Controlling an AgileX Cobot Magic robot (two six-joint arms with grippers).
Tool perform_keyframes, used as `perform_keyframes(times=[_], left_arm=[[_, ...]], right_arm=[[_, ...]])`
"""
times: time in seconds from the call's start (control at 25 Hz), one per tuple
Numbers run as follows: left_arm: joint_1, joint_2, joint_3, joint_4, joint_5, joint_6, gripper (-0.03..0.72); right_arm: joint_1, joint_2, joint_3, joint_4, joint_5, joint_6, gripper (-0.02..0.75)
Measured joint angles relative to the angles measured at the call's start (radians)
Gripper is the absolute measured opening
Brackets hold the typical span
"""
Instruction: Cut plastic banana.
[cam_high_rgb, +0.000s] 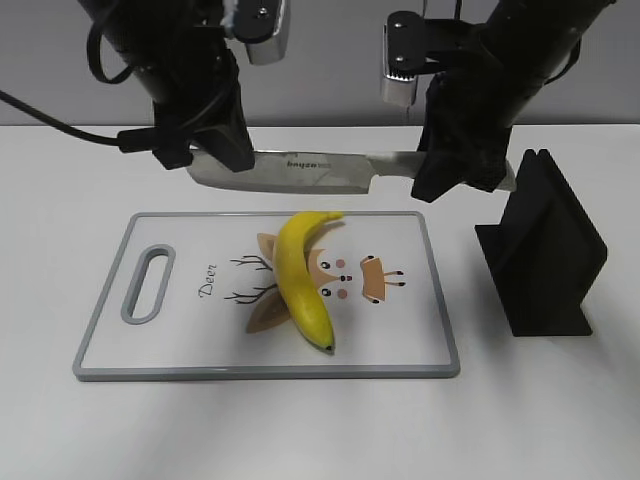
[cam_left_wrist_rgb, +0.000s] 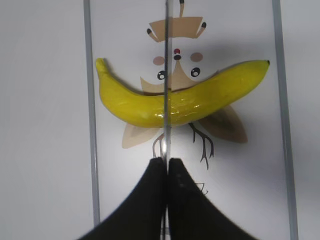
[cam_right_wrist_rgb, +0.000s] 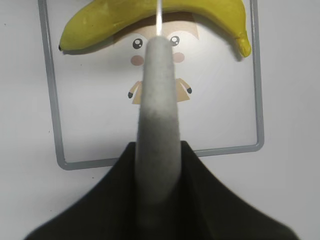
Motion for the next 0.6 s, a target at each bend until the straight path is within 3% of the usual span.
perform_keyframes(times=[0.6], left_arm=[[0.0,0.107,-0.002,0.037,-0.029,-0.024,-0.01]], right_arm=[[0.0,0.098,0.0,0.004,-0.05,-0.005,0.171]])
